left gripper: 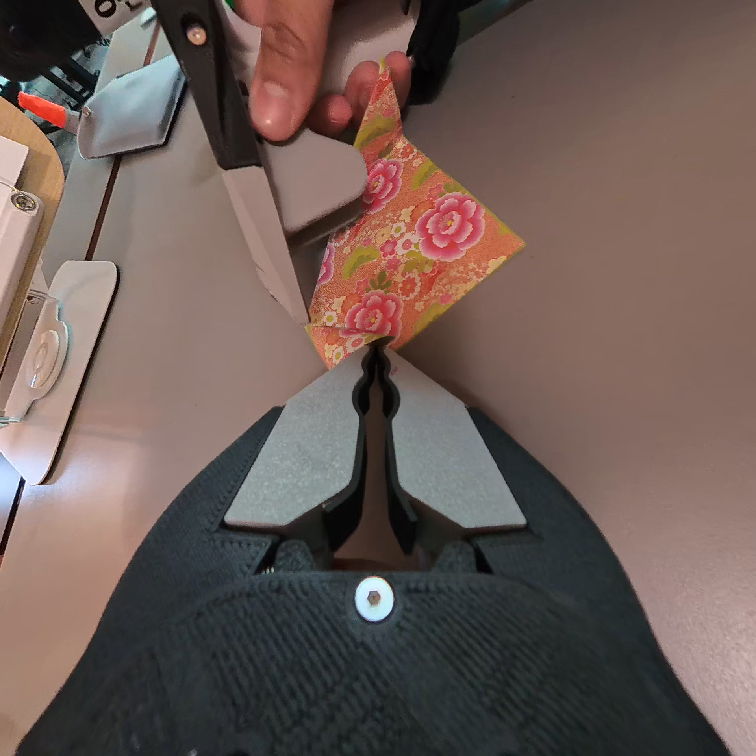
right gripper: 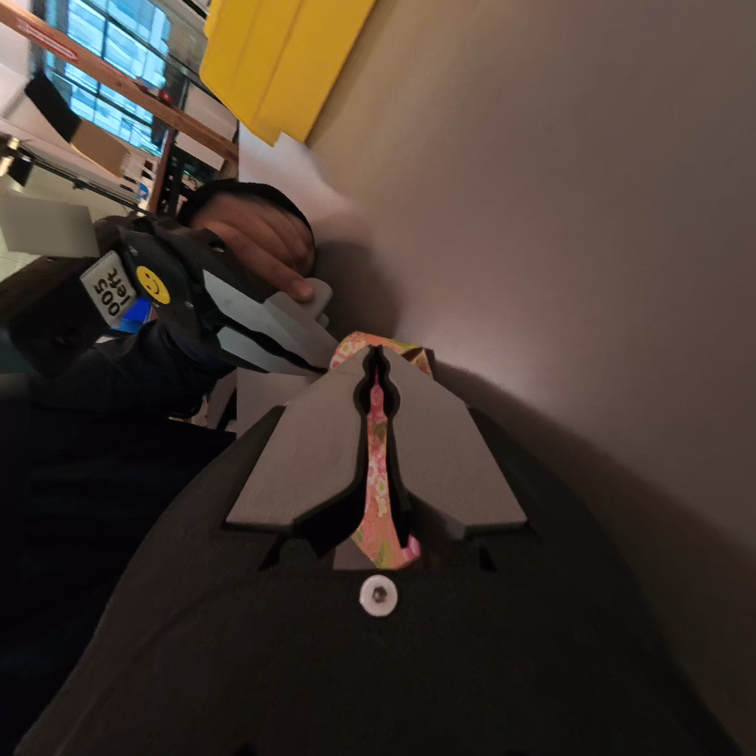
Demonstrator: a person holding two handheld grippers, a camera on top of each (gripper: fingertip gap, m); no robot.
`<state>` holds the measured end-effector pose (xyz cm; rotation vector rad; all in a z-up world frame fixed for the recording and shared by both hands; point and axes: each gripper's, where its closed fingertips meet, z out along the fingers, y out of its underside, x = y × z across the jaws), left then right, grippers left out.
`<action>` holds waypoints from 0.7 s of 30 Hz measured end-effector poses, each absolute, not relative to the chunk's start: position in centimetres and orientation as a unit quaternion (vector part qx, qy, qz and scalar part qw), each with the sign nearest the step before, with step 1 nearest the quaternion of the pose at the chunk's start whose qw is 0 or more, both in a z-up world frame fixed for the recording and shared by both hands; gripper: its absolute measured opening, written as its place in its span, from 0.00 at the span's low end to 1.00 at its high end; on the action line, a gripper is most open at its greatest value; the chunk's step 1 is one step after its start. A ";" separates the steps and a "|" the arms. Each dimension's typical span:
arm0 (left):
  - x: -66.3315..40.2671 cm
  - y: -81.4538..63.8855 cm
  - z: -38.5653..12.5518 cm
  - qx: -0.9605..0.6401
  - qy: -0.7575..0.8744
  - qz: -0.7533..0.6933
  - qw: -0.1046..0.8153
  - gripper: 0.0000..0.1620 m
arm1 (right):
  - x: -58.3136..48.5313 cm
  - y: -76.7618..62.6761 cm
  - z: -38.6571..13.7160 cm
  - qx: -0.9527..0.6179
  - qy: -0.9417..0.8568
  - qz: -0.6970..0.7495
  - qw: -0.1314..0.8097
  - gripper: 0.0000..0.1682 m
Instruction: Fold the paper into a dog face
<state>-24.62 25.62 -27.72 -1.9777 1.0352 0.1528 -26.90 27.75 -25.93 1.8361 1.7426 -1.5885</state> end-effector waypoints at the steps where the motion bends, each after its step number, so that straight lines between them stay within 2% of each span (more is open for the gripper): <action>1: -24.6 25.6 -27.7 -0.795 0.416 0.062 0.437 0.00 | -27.0 27.5 -25.8 0.609 0.583 -0.532 0.075 0.00; 11: -24.7 25.4 -27.6 -0.792 0.419 0.067 0.439 0.00 | -26.6 26.7 -27.2 0.609 0.608 -0.501 0.094 0.00; 14: -25.0 24.8 -27.1 -0.806 0.395 0.021 0.441 0.04 | -26.4 26.8 -27.3 0.609 0.610 -0.498 0.096 0.00; 16: -25.5 24.7 -26.0 -0.808 0.370 -0.010 0.458 0.07 | -26.4 26.8 -27.3 0.609 0.612 -0.496 0.095 0.00; 21: -26.7 26.3 -23.0 -0.804 0.282 -0.030 0.523 0.04 | -26.4 26.7 -27.4 0.609 0.618 -0.490 0.089 0.00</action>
